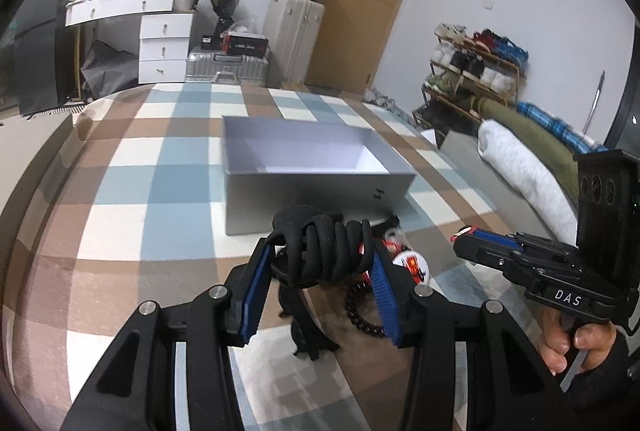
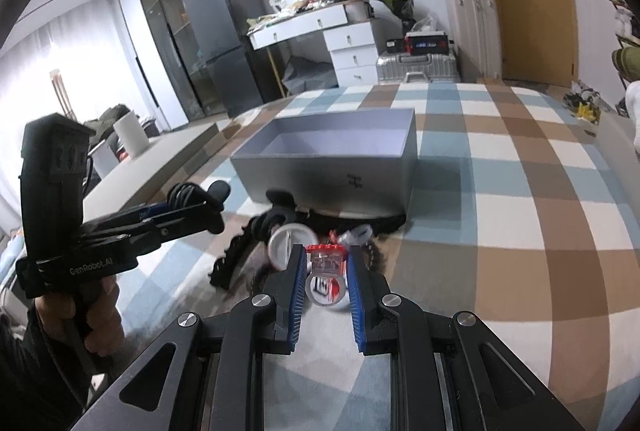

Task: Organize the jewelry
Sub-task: 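Grasp the clear red-topped ring with the right tool while the left tool grasps the black claw clip, then carry ring and clip into the grey box and open both tools to release them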

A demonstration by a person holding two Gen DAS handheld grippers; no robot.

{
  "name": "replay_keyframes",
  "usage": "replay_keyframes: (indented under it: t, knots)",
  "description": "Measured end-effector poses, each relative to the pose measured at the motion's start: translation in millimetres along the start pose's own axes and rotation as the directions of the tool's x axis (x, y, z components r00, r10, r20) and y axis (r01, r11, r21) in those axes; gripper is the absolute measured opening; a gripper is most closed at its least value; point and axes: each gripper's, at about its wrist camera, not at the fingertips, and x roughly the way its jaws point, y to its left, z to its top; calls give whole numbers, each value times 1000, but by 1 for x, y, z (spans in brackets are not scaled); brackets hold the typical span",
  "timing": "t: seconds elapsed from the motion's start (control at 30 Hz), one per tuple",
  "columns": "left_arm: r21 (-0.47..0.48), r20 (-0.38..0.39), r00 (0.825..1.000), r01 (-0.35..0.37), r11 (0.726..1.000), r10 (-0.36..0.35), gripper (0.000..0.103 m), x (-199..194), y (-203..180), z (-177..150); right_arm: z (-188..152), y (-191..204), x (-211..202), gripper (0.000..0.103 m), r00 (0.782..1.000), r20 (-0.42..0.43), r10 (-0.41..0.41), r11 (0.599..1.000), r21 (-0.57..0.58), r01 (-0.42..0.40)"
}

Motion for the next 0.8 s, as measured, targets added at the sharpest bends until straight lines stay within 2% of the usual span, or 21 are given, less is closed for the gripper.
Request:
replay_keyframes:
  t: [0.33, 0.57, 0.8]
  knots:
    - [5, 62, 998, -22, 1000, 22, 41, 4, 4, 27, 41, 3, 6, 20, 997, 72, 25, 999, 40, -28]
    - [7, 85, 996, -19, 1000, 18, 41, 24, 9, 43, 65, -7, 28, 20, 996, 79, 47, 994, 97, -54]
    - [35, 105, 994, -45, 998, 41, 42, 41, 5, 49, 83, -25, 46, 21, 992, 100, 76, 980, 175, -93]
